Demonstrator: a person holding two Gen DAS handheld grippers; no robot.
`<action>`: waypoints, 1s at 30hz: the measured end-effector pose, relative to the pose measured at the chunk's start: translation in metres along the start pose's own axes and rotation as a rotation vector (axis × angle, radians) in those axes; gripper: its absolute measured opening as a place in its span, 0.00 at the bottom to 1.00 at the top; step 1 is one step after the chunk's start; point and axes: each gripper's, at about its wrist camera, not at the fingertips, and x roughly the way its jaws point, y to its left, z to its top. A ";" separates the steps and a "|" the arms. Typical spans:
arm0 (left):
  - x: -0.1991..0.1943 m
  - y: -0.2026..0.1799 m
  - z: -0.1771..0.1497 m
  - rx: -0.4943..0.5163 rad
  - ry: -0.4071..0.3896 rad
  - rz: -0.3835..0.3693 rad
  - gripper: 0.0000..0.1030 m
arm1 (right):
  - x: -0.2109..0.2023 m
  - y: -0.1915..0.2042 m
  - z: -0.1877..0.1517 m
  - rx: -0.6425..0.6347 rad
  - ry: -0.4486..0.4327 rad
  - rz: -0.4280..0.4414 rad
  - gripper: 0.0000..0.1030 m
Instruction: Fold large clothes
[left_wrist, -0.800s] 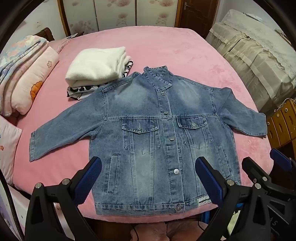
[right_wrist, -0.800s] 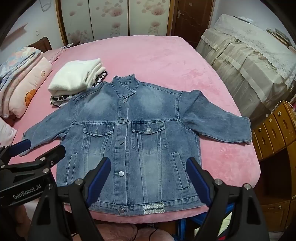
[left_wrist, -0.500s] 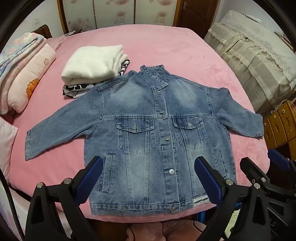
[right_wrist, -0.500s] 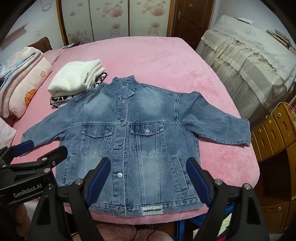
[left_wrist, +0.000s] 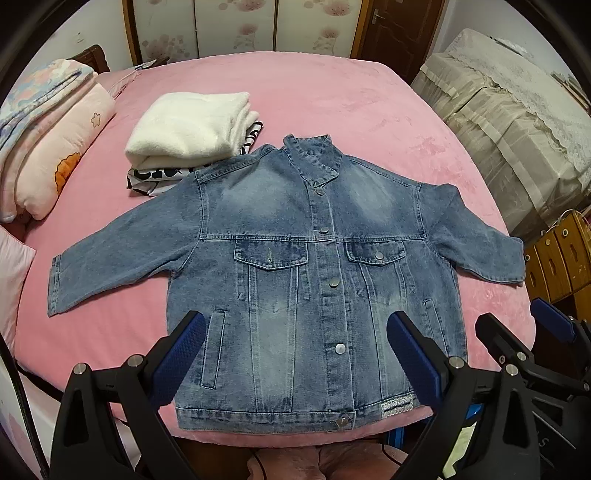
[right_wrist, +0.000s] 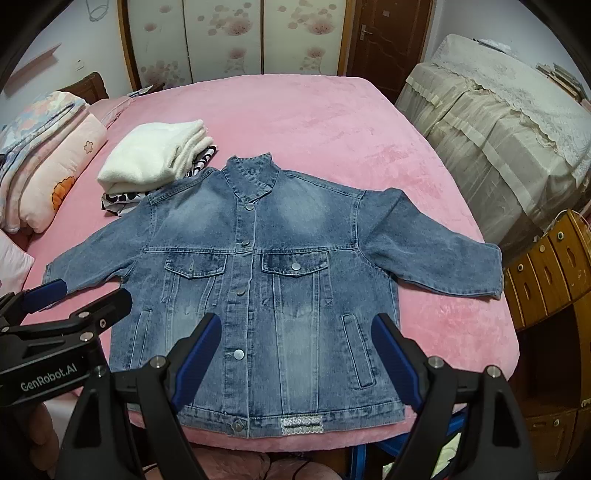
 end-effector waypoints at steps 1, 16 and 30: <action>0.000 0.001 0.000 -0.002 -0.001 0.000 0.94 | 0.000 0.001 0.001 -0.003 0.000 0.001 0.81; -0.001 0.006 0.002 -0.009 -0.014 -0.012 0.94 | 0.000 0.003 0.002 0.001 -0.001 -0.005 0.81; 0.000 0.004 0.000 -0.001 -0.012 -0.017 0.94 | -0.003 0.002 -0.002 0.019 -0.001 -0.018 0.81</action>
